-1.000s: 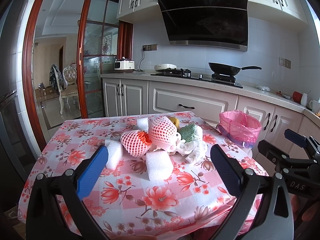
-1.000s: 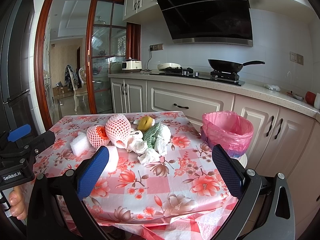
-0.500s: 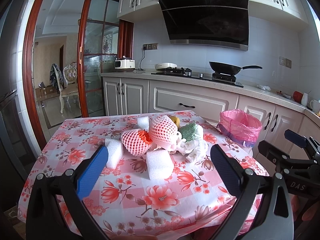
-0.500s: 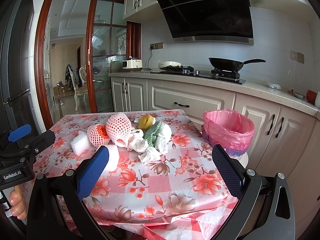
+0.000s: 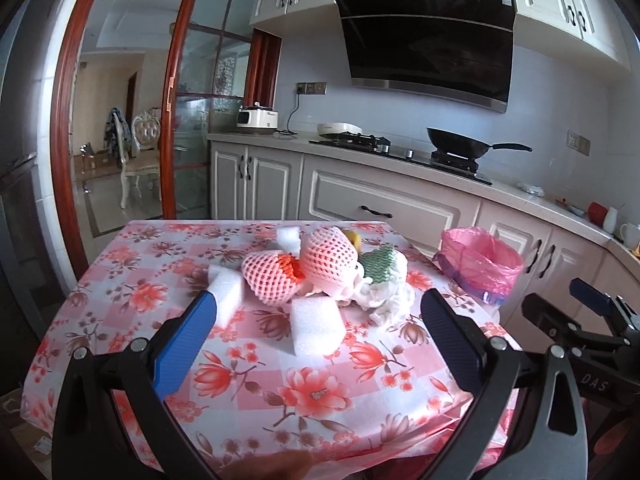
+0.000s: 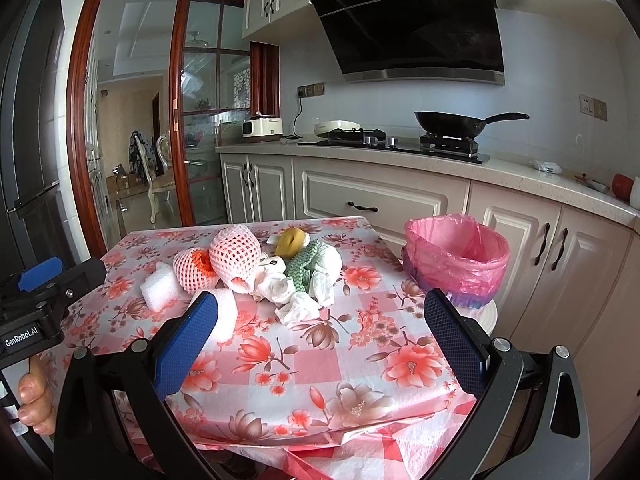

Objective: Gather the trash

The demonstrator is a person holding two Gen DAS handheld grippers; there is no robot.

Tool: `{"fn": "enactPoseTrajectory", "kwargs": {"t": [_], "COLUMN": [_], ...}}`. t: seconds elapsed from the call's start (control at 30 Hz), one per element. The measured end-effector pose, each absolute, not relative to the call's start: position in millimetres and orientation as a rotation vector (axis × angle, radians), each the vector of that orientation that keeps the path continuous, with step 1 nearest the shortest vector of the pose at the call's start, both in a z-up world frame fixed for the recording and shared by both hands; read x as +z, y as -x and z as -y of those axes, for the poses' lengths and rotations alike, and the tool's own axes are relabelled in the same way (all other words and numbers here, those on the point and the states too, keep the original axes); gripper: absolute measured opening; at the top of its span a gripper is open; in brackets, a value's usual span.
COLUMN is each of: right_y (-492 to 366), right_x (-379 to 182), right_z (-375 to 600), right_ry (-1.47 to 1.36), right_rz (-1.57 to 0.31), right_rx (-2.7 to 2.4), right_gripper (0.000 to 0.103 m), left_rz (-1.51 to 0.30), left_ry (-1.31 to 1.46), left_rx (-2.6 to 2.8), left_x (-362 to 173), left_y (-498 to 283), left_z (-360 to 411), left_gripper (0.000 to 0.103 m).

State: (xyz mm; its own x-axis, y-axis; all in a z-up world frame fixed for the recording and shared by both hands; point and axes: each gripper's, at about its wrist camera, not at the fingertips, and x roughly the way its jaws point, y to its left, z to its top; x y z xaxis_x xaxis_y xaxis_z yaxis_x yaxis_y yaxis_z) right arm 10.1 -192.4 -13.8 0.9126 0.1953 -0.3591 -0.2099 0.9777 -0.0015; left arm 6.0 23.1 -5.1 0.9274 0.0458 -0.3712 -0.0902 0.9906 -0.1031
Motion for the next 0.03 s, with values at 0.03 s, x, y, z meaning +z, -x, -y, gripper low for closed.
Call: {"fn": "enactPoseTrajectory", "kwargs": {"t": [0.03], "right_y": [-10.1], "right_x": [-13.8], "right_z": [192.4], "right_ry": [0.040], "right_rz": [-0.366], "right_rx": [0.209], "right_gripper": [0.096], "left_rz": [-0.377], "left_ry": [0.114], "left_rx": [0.067], "left_x": [-4.9], "left_y": [-5.8], "left_z": [-22.0], "left_gripper": [0.099]}}
